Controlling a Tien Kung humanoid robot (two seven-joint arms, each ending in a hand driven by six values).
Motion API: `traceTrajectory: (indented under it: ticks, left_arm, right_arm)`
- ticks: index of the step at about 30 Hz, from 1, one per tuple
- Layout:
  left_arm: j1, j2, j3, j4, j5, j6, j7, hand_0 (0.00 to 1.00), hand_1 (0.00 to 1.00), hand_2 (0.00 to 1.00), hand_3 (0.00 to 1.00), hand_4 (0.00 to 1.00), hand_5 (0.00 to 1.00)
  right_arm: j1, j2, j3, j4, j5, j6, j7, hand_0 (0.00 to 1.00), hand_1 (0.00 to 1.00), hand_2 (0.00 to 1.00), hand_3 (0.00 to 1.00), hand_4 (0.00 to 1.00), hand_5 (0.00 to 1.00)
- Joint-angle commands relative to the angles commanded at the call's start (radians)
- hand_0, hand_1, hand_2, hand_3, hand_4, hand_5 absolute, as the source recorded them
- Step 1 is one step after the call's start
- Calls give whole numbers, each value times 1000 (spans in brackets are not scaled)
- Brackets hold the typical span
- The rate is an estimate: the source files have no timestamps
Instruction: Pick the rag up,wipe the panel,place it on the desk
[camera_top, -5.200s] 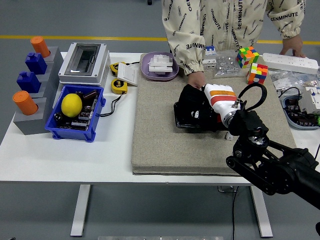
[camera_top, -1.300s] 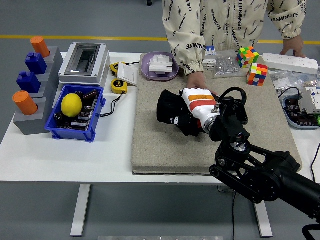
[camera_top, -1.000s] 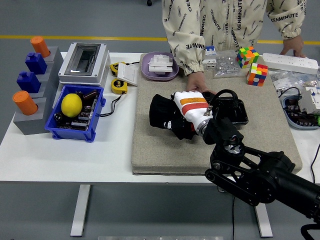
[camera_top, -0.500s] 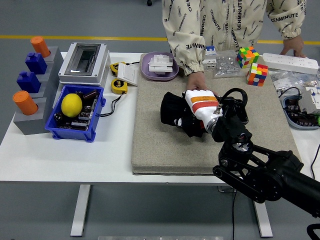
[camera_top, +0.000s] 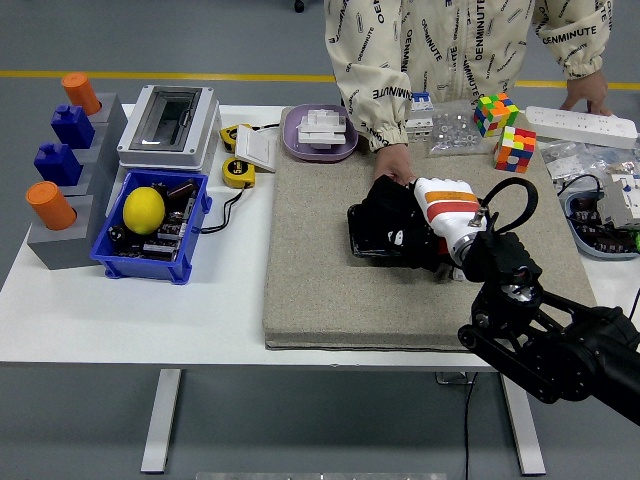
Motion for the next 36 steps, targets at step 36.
traceTrajectory:
  ticks: [36]
  left_arm:
    - [6,-3,-15,-2,9,-1,-2,653,661,695,580,676,439]
  right_arm:
    - [-146,-284,267,-24,-35,9,-3,390,456,519,524,928,351]
